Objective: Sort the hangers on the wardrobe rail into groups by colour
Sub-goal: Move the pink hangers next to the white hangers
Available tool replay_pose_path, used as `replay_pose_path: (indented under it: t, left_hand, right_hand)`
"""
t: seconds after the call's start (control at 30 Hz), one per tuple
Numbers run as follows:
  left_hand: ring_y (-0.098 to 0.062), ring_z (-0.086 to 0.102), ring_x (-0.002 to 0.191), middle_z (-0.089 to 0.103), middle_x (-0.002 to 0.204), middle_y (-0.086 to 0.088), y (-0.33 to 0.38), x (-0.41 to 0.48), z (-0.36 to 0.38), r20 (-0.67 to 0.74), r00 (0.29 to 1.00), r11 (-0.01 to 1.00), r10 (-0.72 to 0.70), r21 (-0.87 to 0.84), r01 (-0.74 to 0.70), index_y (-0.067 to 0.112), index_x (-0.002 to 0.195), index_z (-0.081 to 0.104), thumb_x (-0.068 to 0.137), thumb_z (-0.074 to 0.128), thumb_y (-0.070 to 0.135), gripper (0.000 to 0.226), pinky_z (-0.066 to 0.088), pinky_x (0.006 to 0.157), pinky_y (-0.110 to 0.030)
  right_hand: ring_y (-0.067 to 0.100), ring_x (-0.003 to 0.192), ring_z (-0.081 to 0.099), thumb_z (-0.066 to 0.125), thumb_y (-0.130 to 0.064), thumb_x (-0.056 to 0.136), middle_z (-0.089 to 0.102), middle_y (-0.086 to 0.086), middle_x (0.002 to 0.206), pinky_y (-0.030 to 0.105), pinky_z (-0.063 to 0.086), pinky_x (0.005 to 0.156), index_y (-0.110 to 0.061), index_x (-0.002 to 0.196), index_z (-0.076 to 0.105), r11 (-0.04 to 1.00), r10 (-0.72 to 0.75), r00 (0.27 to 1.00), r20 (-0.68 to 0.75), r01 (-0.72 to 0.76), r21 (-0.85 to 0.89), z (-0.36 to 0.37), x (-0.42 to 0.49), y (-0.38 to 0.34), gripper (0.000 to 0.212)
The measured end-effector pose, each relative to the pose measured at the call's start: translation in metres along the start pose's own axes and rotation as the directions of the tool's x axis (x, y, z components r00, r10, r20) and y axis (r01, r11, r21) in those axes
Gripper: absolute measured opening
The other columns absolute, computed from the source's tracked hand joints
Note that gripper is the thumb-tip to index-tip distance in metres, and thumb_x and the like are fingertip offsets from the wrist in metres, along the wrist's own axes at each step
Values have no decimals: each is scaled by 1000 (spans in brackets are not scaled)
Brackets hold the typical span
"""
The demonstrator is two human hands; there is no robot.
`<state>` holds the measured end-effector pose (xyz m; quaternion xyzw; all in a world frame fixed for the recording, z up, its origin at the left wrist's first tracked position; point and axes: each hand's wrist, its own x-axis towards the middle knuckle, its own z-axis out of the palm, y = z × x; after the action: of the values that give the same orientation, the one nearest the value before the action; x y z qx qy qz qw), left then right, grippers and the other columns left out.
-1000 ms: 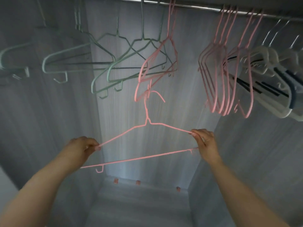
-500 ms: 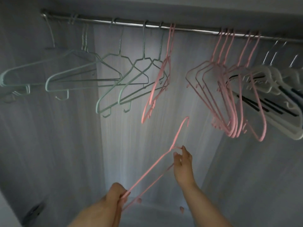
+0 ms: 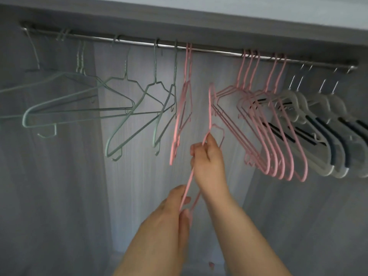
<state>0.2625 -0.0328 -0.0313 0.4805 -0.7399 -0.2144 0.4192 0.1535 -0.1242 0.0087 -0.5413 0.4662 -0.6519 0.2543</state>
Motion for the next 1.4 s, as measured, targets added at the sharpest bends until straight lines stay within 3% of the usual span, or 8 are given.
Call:
replay_pose_path:
  t: [0.1, 0.33, 0.53, 0.63, 0.73, 0.93, 1.13, 1.4]
  left_hand:
    - [24, 44, 101, 45, 114, 39, 2, 5, 3, 58, 996, 981, 74, -185, -63, 62, 110, 25, 92, 33, 27, 40, 31, 82, 5]
    - [10, 48, 116, 56, 121, 26, -19, 30, 18, 118, 991, 871, 70, -491, -3, 42, 114, 47, 93, 36, 23, 31, 41, 104, -29]
    - [9, 54, 107, 62, 109, 20, -23, 59, 23, -9, 999, 917, 46, -396, -46, 24, 94, 57, 94, 37, 7, 26, 41, 100, -24]
    - [4, 57, 89, 65, 94, 13, -15, 70, 29, -55, 994, 938, 91, -330, -104, 23, 90, 55, 94, 38, 14, 19, 43, 80, -12]
    - [-9, 53, 70, 60, 76, 3, 0, 71, 39, -91, 987, 934, 129, -323, -152, 19, 89, 52, 94, 39, 22, 14, 41, 63, -22]
    - [6, 50, 102, 55, 110, 17, 4, 68, 63, -84, 955, 916, 286, -269, -298, 27, 115, 53, 84, 35, 44, 40, 35, 87, -3]
    - [2, 55, 86, 62, 90, 8, -4, 61, 79, 34, 930, 910, 367, -223, -351, 28, 85, 58, 80, 41, 38, 20, 38, 78, -5]
    - [12, 45, 107, 60, 110, 18, 1, 43, 90, 129, 904, 901, 408, -219, -376, 44, 106, 50, 72, 42, 54, 37, 28, 89, 3]
  right_hand:
    - [11, 50, 36, 33, 0, 90, 43, 0, 62, 21, 30, 47, -13, 80, 44, 999, 26, 999, -40, -27, -22, -4, 32, -6, 20]
    - [9, 51, 36, 33, -8, 95, 45, -2, 62, 20, 31, 51, -18, 103, 47, 999, 43, 999, -11, -42, 23, 0, 66, -9, 20]
    - [12, 63, 47, 41, -14, 96, 58, 4, 77, 23, 38, 62, -2, 119, 50, 992, 90, 994, 57, -85, -91, 1, 59, -14, 28]
    - [16, 72, 53, 38, -6, 92, 62, 22, 91, 21, 41, 62, -2, 106, 53, 978, 44, 990, 135, -15, -208, -1, 43, -9, 20]
    - [7, 59, 53, 35, -5, 95, 58, 4, 73, 16, 44, 64, -7, 108, 53, 986, 17, 993, 119, 3, -168, -10, 36, -12, 22]
    - [1, 38, 41, 37, -5, 95, 51, -7, 51, 10, 34, 40, -32, 72, 52, 979, 101, 986, 135, -74, -188, -48, 30, -28, 39]
    - [0, 32, 31, 39, -2, 93, 42, -11, 35, 10, 26, 38, -26, 87, 66, 934, 162, 966, 200, -84, -348, -64, 7, 1, 37]
    - [2, 36, 28, 38, -2, 94, 37, -10, 37, 10, 26, 42, -43, 81, 67, 945, 107, 963, 245, -23, -325, -88, -16, -14, 52]
